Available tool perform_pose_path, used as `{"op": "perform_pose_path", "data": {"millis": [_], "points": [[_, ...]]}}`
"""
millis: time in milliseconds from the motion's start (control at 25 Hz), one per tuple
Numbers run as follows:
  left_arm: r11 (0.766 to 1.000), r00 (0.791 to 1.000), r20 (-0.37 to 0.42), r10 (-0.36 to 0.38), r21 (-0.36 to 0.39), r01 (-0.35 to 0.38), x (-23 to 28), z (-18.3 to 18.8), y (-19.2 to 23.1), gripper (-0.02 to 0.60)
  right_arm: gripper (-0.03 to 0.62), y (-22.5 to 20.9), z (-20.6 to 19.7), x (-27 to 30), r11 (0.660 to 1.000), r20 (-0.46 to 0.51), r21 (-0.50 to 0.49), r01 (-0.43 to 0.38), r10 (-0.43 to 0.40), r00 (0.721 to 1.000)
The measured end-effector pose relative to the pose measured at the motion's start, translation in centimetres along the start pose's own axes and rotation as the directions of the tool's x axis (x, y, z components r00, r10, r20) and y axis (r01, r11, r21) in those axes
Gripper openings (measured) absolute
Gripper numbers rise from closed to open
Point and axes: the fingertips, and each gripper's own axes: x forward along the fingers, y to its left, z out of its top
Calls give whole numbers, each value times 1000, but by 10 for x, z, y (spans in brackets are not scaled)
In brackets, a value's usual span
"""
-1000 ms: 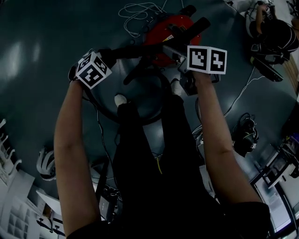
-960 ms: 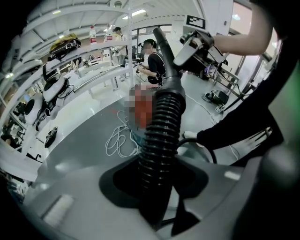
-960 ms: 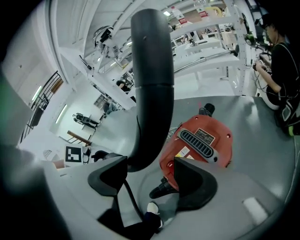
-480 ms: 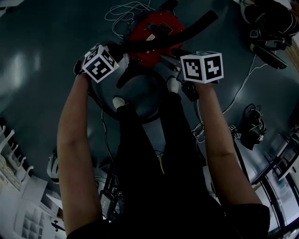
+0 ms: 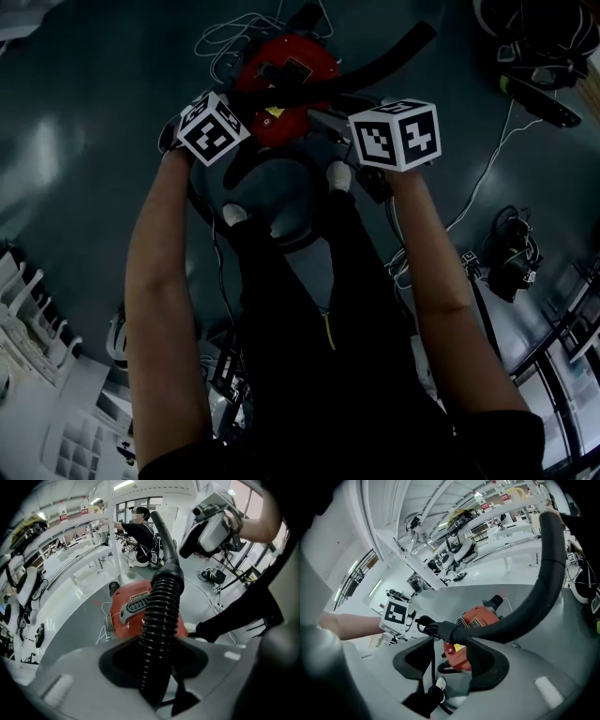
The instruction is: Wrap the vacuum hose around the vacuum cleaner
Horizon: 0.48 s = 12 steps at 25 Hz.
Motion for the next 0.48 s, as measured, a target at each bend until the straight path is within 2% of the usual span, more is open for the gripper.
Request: {"op": "perform_pose_path", "data": {"millis": [240,480], "points": [[1000,1000,-12,-10,-4,10,8,38,-14,173,241,-17,14,-15,991,-1,-134,-4,4,1000],[999,1000,4,-30,28,30,12,55,-19,175,258,-14,35,-4,931,-51,-363,-22,3,999]]}}
